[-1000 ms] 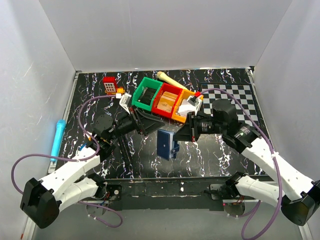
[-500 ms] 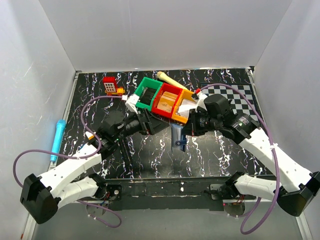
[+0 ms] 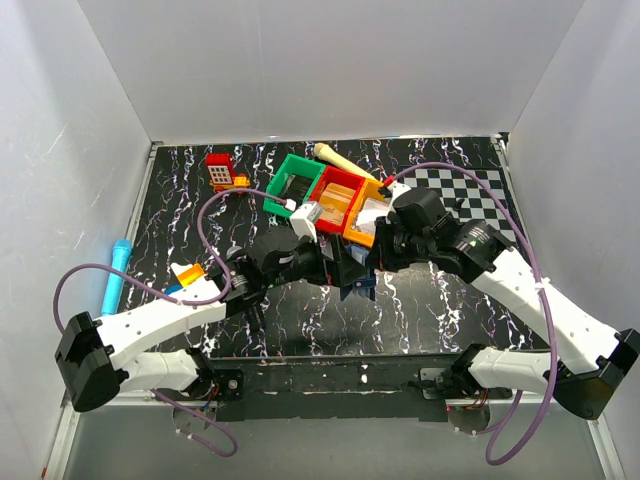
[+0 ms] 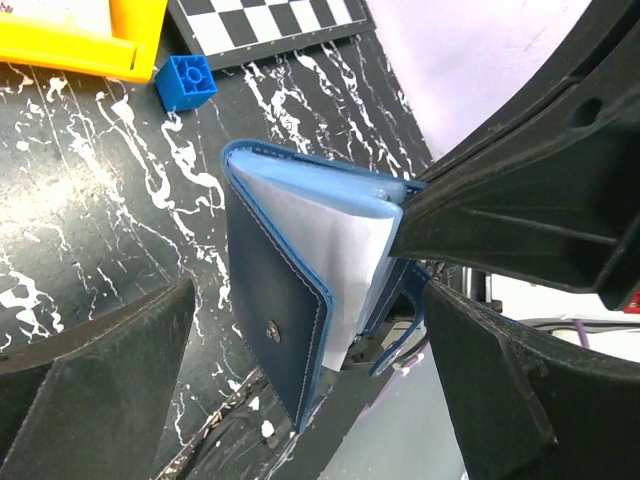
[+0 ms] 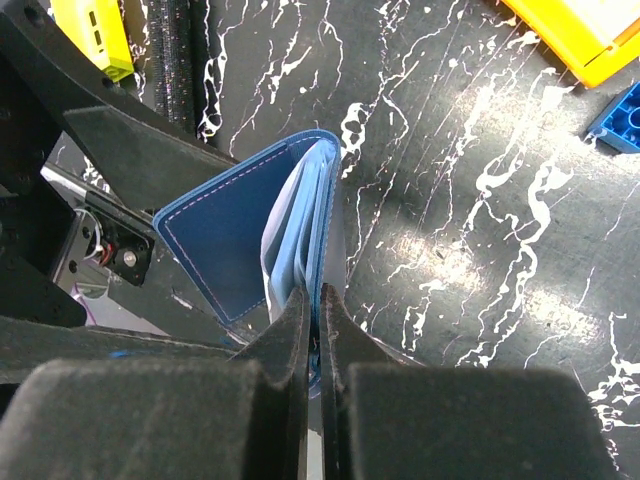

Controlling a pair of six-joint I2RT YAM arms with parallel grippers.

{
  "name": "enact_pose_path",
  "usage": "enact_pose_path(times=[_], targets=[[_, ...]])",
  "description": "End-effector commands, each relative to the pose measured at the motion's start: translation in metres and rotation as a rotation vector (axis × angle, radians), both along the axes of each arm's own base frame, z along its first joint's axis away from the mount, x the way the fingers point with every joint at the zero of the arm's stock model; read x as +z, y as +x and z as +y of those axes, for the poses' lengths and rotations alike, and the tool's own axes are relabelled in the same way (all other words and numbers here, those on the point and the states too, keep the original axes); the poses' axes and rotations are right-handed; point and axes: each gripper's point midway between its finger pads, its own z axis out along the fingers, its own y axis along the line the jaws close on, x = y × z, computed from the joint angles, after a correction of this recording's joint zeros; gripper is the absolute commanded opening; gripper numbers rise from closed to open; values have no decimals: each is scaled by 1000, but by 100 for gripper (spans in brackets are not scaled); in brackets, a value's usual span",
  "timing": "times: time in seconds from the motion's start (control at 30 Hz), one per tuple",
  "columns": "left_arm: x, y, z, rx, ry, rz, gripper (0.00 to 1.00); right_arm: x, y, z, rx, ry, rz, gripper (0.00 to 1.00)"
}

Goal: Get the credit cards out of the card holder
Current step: Open the card holder at the center of the board.

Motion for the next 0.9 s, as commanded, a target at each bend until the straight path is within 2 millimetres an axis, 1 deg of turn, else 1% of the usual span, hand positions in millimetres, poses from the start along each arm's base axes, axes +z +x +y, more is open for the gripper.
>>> enact_pose_path(times=[0.0, 0.13, 0.27, 0.3, 0.37, 0.47, 0.67, 0.7, 0.77, 0.87], targets=[[4, 6, 2, 53, 50, -40, 98, 19, 5, 8, -20, 49, -35, 1], [-2, 6, 1, 66, 65, -26, 98, 19, 3, 11, -16, 57, -28, 1], [-1, 7, 1, 77, 67, -34, 94, 18, 2, 13, -13, 57, -22, 1], [0, 8, 1, 81, 69, -39, 92, 17, 1, 14, -10, 58, -18, 1], [-3, 11, 4, 101, 92, -38, 86, 17, 0, 15, -5, 61, -18, 1], [-8, 13, 9, 124, 123, -34, 79, 18, -2, 16, 6, 69, -21, 1], [-11, 12, 18, 148, 135, -38, 61, 19, -2, 16, 11, 84, -38, 1], [-10, 12, 19, 149, 135, -40, 58, 20, -7, 19, 35, 102, -25, 1], [-9, 12, 22, 154, 133, -45, 52, 19, -9, 20, 42, 104, -22, 1], [-3, 12, 25, 163, 122, -58, 47, 20, -9, 20, 49, 115, -26, 1]])
